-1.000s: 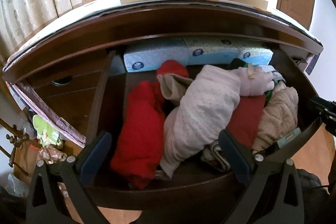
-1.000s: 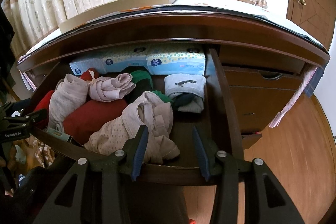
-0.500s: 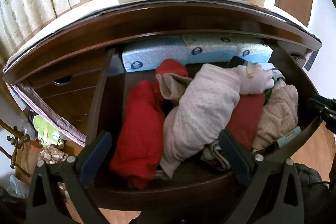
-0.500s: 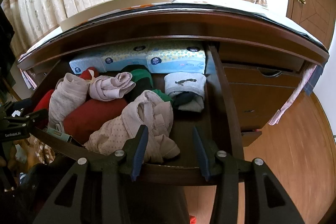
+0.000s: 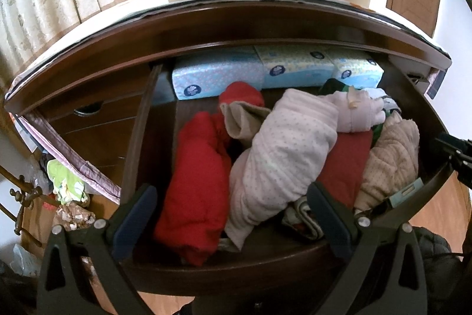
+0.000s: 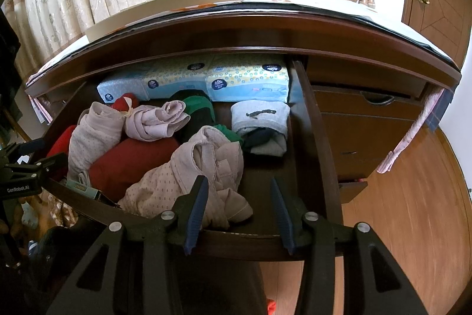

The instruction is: Take underwear out of drawer

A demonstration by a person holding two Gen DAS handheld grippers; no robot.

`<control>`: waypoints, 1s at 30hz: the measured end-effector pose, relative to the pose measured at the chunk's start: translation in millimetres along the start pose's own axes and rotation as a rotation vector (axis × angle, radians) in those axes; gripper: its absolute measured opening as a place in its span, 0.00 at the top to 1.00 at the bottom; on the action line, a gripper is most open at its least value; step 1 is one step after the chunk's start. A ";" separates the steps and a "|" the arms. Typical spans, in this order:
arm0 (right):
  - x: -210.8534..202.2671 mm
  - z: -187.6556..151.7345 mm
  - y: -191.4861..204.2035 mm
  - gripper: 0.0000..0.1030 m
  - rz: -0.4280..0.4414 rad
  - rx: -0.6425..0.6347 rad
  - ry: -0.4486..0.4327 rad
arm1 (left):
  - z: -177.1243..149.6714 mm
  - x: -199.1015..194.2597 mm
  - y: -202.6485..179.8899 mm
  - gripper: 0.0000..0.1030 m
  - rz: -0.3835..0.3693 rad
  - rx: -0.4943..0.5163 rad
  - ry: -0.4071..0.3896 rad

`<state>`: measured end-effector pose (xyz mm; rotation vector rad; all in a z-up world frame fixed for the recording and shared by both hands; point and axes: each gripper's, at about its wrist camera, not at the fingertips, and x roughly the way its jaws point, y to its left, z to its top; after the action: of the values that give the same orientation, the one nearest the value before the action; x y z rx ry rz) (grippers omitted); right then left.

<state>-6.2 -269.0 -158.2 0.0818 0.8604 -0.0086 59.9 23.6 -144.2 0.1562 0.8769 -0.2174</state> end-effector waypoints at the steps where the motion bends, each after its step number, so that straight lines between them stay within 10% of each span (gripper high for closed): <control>1: 0.0 0.3 0.5 0.55 0.000 0.000 0.000 | 0.0 -0.2 0.0 0.00 0.003 0.000 -0.001; 30: -1.1 1.8 -0.4 0.54 0.007 0.000 0.037 | -0.6 4.5 1.6 0.00 -0.024 -0.022 0.048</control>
<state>-5.6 -269.6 -156.2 0.0850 0.8975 -0.0004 62.7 24.7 -148.0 0.1306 0.9290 -0.2272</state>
